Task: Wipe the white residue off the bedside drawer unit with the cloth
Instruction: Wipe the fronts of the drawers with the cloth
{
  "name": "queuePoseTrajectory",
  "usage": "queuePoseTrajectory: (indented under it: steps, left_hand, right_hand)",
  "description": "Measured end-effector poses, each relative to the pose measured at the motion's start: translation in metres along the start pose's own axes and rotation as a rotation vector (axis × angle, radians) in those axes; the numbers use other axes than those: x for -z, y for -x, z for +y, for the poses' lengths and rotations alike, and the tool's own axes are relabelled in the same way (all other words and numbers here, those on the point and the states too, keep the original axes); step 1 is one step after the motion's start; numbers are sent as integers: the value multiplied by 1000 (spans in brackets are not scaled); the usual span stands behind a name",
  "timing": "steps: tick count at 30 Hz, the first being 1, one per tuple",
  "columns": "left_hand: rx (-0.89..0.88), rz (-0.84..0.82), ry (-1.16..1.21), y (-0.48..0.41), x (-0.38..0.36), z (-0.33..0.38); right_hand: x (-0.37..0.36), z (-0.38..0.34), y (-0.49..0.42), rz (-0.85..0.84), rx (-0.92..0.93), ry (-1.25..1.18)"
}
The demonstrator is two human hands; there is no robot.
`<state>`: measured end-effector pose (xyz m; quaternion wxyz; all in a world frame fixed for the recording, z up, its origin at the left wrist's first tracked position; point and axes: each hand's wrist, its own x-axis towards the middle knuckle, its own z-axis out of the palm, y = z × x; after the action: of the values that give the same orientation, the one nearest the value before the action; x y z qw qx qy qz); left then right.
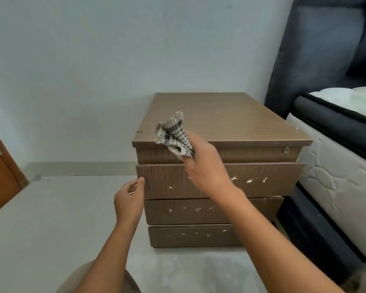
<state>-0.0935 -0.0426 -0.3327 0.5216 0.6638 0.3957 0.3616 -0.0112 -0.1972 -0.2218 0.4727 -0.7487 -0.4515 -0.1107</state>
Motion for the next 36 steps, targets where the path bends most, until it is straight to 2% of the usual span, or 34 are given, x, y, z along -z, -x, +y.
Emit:
queuePoseTrajectory:
  steps: [4, 9, 12, 16, 20, 27, 31, 33, 36]
  left_hand:
    - [61, 111, 47, 5, -13, 5]
    - [158, 173, 158, 4, -27, 11]
    - [163, 197, 185, 5, -34, 12]
    - [169, 209, 201, 5, -36, 11]
    - [172, 194, 216, 2, -34, 9]
    - [164, 163, 211, 2, -30, 10]
    - [157, 147, 205, 4, -29, 12]
    - [159, 148, 207, 4, -28, 12]
    - [152, 164, 202, 4, -30, 12]
  right_hand:
    - [84, 34, -23, 193, -101, 254]
    - [158, 97, -56, 308, -322, 518]
    - [172, 135, -69, 224, -443, 582]
    - [164, 167, -83, -27, -562, 685]
    - [145, 156, -102, -197, -483, 629]
    - [97, 76, -64, -449, -248, 441]
    - [73, 33, -29, -488, -62, 294]
    - [71, 19, -17, -513, -18, 245]
    - [84, 19, -12, -461, -1, 235]
